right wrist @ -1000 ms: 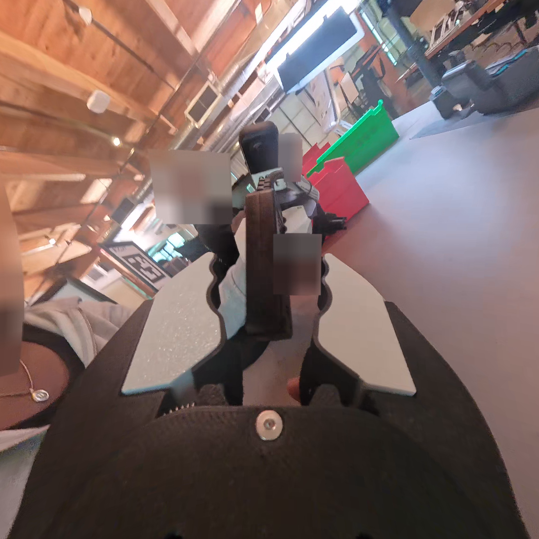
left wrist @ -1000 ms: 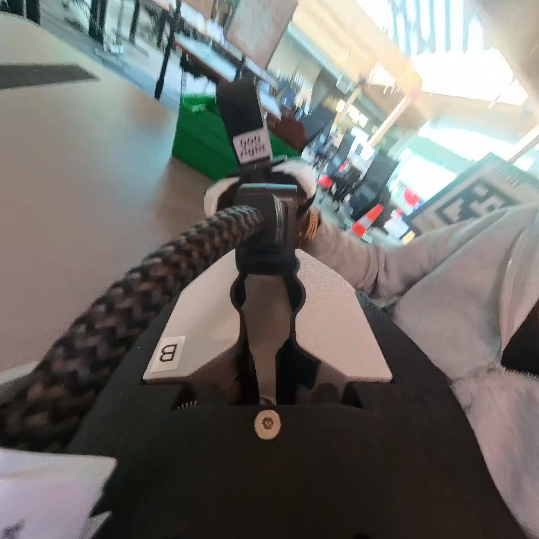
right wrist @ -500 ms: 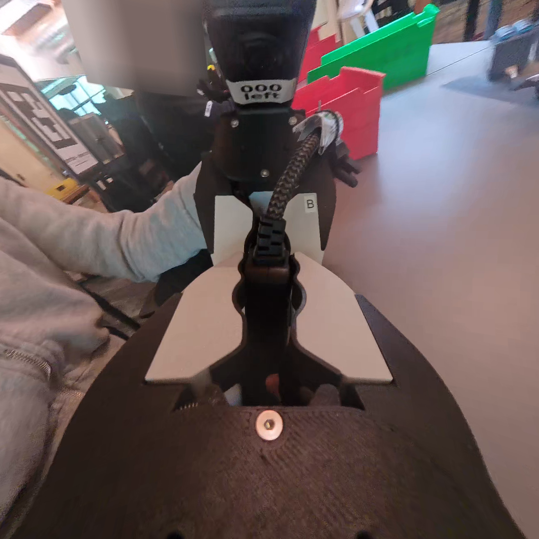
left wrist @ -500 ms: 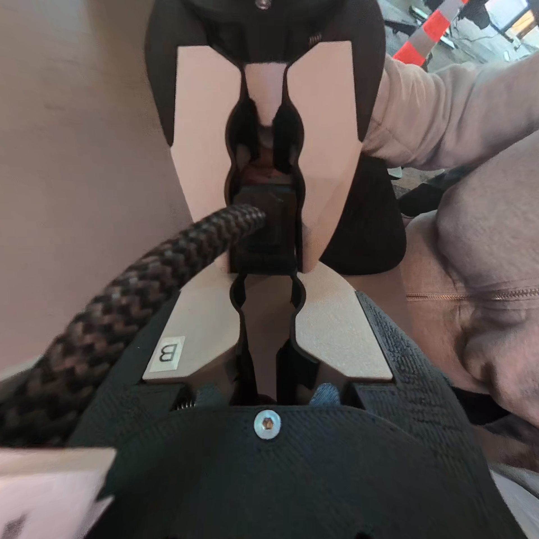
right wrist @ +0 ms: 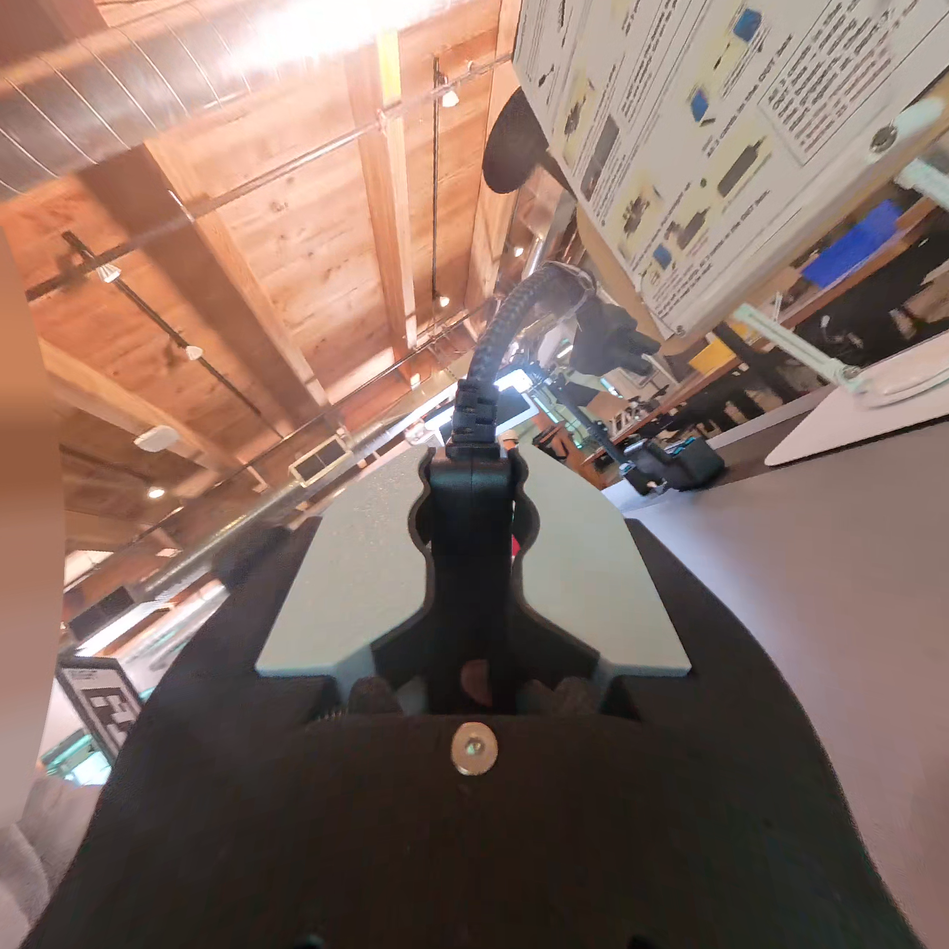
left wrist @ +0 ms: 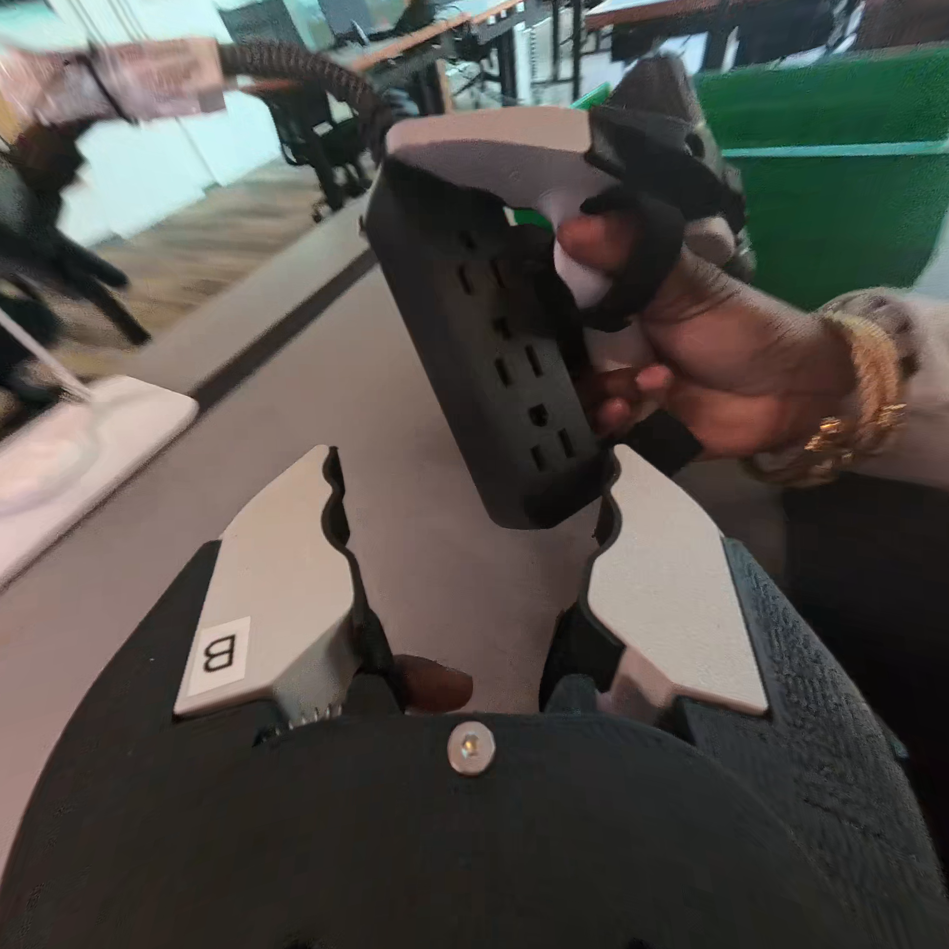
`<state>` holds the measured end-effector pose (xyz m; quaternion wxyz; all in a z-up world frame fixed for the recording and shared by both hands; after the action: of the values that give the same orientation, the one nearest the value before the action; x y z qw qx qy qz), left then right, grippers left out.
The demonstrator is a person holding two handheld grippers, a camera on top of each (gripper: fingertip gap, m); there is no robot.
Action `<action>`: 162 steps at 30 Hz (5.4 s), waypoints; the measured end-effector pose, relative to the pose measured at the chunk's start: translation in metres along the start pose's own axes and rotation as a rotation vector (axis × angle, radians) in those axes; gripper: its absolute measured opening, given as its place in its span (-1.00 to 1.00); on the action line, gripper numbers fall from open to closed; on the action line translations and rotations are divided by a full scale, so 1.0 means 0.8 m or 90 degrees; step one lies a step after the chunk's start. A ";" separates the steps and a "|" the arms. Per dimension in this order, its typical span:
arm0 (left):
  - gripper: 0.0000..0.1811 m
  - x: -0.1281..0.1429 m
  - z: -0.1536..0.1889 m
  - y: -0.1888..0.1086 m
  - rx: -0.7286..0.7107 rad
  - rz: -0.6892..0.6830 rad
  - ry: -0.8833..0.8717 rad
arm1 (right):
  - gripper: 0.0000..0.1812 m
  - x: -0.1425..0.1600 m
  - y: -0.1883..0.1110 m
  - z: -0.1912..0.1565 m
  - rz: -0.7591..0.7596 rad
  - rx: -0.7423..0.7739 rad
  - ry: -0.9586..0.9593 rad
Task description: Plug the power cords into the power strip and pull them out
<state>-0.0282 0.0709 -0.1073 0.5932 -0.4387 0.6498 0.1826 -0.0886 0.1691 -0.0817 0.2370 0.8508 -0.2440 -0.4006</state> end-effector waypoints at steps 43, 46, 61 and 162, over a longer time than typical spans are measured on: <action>-0.50 0.099 -0.061 -0.046 0.200 -0.247 0.119 | -0.63 0.079 -0.023 0.036 -0.598 0.192 0.128; -0.50 0.105 -0.059 -0.048 0.210 -0.274 0.136 | -0.61 0.085 -0.030 0.031 -0.686 0.200 0.112; -0.50 0.113 -0.056 -0.064 0.263 -0.327 0.157 | -0.28 0.062 -0.007 -0.017 -0.726 0.019 -0.411; -0.70 0.182 -0.248 -0.360 -0.403 -0.430 -0.216 | 0.35 0.084 0.032 -0.046 -0.370 -0.138 -0.582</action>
<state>0.0901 -0.2889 -0.1161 0.5546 -0.7474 0.2781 0.2376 -0.0279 0.1162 -0.0835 0.0726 0.5931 -0.0350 -0.8011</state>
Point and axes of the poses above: each gripper's, where its closed fingertips meet, y out along the fingers, x out of its underside, z = x × y across the jaws, the point moved 6 cm from there along -y, back along the fingers, and after that the axes turned 8 degrees about -x, right-handed, at the moved point
